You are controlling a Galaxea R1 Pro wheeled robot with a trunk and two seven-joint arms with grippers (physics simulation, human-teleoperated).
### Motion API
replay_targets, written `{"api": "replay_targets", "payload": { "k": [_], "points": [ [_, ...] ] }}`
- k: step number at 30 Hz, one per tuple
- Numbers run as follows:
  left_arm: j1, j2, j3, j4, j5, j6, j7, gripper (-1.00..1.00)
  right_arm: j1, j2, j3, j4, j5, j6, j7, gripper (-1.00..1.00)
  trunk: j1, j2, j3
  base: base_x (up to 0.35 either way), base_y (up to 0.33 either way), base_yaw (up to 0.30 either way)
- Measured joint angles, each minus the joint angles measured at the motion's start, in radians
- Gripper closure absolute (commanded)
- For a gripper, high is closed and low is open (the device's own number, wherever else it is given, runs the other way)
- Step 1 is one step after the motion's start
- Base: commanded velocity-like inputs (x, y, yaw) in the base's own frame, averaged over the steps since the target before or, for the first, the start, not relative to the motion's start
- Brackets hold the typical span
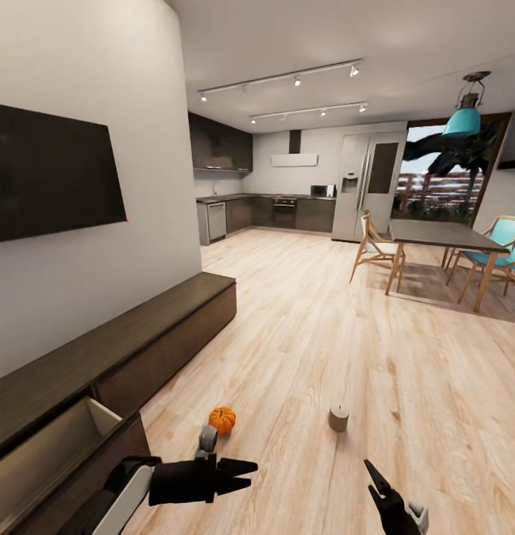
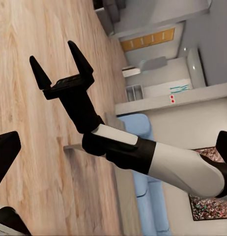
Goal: Place each of the two pumpkins and all three candles from the living room inside a cabinet in the living room (use any cabinet), then make sure every cabinet is closed, and position the cauldron so it is next to a table in the living room.
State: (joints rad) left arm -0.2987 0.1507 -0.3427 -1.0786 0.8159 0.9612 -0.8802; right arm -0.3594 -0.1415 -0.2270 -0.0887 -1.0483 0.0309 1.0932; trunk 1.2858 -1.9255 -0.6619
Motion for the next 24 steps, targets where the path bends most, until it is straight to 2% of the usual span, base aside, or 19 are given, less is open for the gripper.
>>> {"api": "replay_targets", "payload": {
  "k": [16,20,24],
  "points": [
    [0.0,-0.001,-0.001,0.089,-0.002,-0.011,0.002,-1.0,0.0,0.0,0.0,0.02,-0.001,0.0,0.0,-1.0,0.0,0.0,0.0,0.0,0.0,0.0],
    [0.0,-0.001,-0.001,0.089,-0.002,-0.012,0.004,-1.0,0.0,0.0,0.0,0.02,-0.002,-0.002,0.0,-1.0,0.0,0.0,0.0,0.081,0.0,0.0],
    [0.0,-0.001,-0.011,0.095,-0.007,-0.015,0.007,-1.0,0.0,0.0,0.0,0.024,-0.002,-0.048,0.0,-1.0,0.0,0.0,0.0,0.144,0.0,0.0]
  ]
}}
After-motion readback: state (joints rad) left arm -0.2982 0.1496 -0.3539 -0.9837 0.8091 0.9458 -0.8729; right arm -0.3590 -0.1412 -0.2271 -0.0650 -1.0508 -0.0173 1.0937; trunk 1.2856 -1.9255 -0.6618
